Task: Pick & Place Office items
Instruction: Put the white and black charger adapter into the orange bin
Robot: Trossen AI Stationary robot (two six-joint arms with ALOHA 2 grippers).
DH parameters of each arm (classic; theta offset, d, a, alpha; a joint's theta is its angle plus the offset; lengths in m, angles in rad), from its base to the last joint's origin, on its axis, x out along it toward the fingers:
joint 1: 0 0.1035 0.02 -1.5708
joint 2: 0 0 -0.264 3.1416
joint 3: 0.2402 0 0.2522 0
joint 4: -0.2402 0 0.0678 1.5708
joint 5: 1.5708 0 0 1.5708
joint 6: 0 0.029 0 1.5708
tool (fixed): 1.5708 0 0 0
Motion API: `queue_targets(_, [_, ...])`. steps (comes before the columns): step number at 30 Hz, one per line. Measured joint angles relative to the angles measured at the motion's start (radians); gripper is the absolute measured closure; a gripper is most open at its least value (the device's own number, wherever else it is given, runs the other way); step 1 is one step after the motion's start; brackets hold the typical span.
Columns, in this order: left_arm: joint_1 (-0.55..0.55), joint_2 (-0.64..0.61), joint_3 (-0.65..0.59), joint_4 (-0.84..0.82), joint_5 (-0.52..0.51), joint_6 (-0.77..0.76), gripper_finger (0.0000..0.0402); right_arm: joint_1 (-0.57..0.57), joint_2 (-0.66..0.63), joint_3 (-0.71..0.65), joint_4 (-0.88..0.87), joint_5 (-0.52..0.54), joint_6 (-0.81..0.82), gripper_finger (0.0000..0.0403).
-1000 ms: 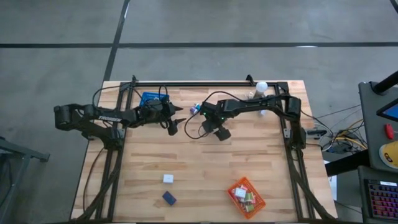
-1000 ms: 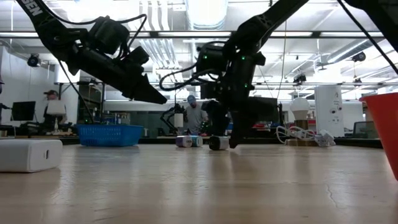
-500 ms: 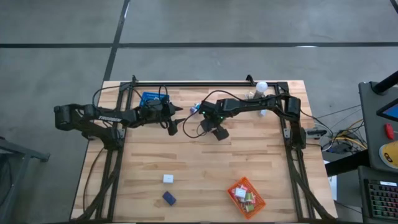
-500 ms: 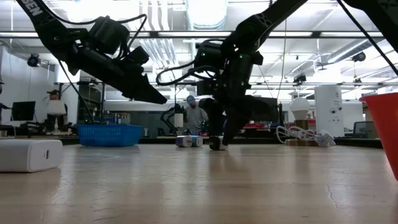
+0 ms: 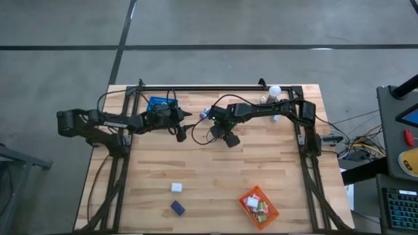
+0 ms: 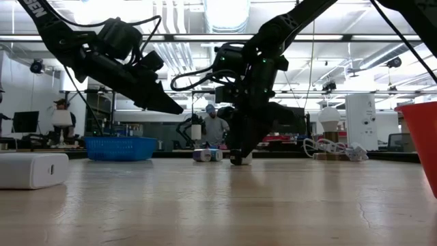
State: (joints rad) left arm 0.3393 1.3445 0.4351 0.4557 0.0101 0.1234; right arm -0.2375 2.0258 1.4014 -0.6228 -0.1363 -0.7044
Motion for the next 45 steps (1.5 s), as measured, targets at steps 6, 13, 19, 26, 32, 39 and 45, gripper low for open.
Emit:
queue_targets(6, [0.000, 0.000, 0.000, 0.000, 0.000, 0.000, 0.0142, 0.003, 0.000, -0.005, 0.000, -0.004, 0.001, 0.0248])
queue_targets(13, [0.000, 0.000, 0.000, 0.000, 0.000, -0.001, 0.0142, 0.011, -0.001, -0.012, 0.001, -0.001, 0.001, 0.0259])
queue_targets(19, [0.000, 0.000, 0.000, 0.000, 0.000, -0.002, 0.0142, 0.013, -0.001, -0.013, 0.001, 0.004, 0.001, 0.0251])
queue_targets(26, [0.000, 0.000, 0.000, 0.000, 0.000, -0.004, 0.0142, 0.013, -0.001, -0.013, 0.001, 0.004, -0.006, 0.0249])
queue_targets(32, [0.000, 0.000, 0.000, 0.000, 0.000, -0.004, 0.0142, 0.013, 0.003, -0.016, -0.006, 0.008, -0.014, 0.0239])
queue_targets(39, [0.000, 0.000, 0.000, 0.000, 0.000, -0.004, 0.0142, 0.013, 0.002, -0.016, 0.006, 0.021, -0.014, 0.0256])
queue_targets(45, [0.000, 0.000, 0.000, 0.000, 0.000, -0.004, 0.0142, 0.017, 0.002, -0.016, 0.009, 0.061, -0.013, 0.0284])
